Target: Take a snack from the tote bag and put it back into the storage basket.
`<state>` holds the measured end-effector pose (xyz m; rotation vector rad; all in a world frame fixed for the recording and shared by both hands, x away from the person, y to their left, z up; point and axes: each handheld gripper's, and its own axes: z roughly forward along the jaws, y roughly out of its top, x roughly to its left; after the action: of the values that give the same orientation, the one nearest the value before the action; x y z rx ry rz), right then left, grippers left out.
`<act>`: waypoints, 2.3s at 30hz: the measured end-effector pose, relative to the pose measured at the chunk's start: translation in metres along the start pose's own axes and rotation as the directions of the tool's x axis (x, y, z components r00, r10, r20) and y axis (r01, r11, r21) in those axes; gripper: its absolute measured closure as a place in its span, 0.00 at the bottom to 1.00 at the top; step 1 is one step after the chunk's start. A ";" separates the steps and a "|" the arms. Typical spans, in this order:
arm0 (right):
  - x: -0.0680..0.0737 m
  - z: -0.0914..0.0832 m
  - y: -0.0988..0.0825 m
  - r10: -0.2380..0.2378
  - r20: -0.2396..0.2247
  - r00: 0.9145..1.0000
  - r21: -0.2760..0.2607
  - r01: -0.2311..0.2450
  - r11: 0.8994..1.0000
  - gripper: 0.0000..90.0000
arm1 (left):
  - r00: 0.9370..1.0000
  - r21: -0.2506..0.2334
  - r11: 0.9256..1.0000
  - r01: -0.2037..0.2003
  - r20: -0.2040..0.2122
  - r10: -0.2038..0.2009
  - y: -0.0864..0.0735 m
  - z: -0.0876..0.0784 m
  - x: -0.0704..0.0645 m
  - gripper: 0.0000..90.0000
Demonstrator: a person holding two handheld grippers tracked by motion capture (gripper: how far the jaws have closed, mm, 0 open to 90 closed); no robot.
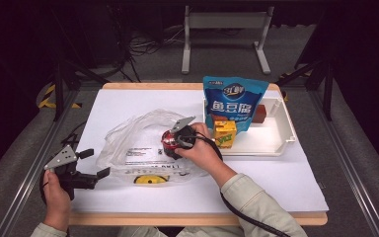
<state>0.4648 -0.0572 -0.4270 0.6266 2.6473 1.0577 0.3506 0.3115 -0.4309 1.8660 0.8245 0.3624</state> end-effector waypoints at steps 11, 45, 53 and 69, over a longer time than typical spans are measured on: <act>0.005 -0.004 0.004 -0.018 -0.001 1.000 0.010 0.018 1.000 0.28 | 1.000 -0.001 1.000 0.002 -0.001 -0.002 0.000 0.000 0.000 0.01; 0.022 -0.054 0.039 -0.061 -0.008 0.998 -0.049 0.061 0.997 0.28 | 1.000 -0.004 1.000 0.000 -0.002 0.000 0.000 -0.001 0.000 0.01; 0.023 -0.067 0.044 -0.068 0.006 0.998 -0.056 0.068 0.996 0.28 | 1.000 -0.004 1.000 -0.001 -0.002 0.001 0.000 -0.001 0.000 0.01; 0.020 -0.091 0.040 -0.053 0.039 0.998 -0.067 0.055 0.996 0.28 | 1.000 -0.001 1.000 -0.002 -0.001 0.002 0.000 0.000 0.000 0.01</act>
<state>0.4273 -0.0766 -0.3347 0.5523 2.5695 1.1040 0.3505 0.3116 -0.4304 1.8665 0.8228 0.3649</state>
